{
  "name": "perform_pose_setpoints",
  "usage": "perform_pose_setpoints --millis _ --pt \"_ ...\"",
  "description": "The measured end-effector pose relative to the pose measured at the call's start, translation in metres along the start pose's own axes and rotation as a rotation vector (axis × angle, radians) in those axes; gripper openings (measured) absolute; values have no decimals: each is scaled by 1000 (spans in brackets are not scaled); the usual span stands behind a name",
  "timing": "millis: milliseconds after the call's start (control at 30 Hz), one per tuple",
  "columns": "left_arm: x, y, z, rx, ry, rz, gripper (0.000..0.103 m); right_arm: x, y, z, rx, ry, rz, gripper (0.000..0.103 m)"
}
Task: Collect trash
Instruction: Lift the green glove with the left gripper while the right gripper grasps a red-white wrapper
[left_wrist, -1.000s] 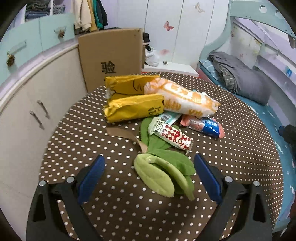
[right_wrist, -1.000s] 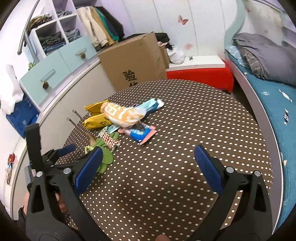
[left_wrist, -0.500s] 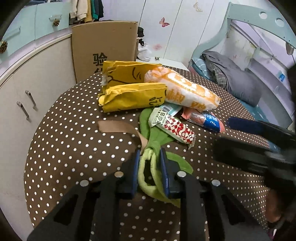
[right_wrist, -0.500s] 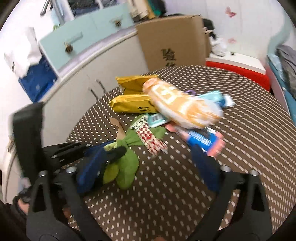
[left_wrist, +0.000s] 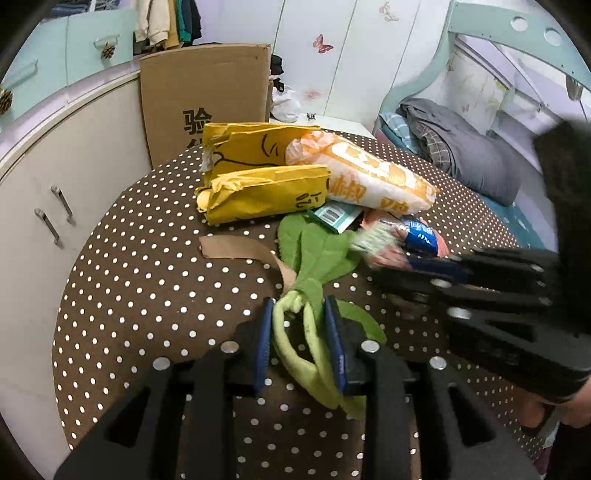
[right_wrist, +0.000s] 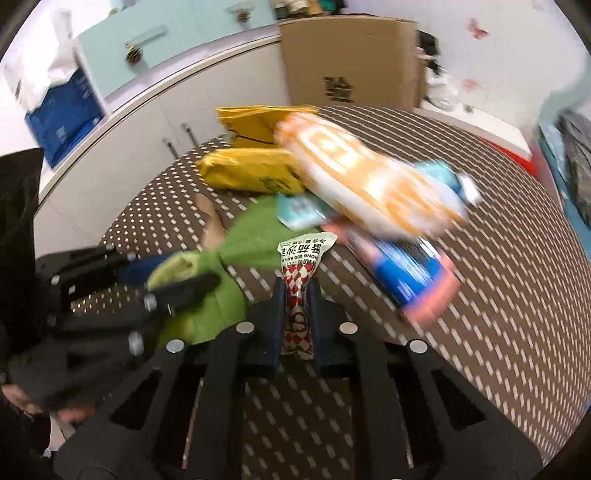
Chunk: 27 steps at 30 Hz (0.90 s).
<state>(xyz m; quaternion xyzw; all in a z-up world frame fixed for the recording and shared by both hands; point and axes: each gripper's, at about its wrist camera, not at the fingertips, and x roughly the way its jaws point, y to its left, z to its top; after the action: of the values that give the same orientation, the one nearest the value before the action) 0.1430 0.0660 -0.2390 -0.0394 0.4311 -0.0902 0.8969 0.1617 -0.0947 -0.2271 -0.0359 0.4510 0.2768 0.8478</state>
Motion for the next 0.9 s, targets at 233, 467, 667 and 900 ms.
perform_pose_setpoints --millis 233,467,667,900 --pt "-1 -4 4 3 18 -65 8 -40 -33 -37 100 -30 -24 13" --pt "-29 -23 2 32 -34 -120 7 -75 -61 -55 188 -98 -41 13" --pt "-58 -47 5 70 -86 -163 7 -109 -74 -53 214 -174 -50 13" --pt "-88 -89 24 155 -159 -222 7 -166 -91 -51 233 -296 -84 13"
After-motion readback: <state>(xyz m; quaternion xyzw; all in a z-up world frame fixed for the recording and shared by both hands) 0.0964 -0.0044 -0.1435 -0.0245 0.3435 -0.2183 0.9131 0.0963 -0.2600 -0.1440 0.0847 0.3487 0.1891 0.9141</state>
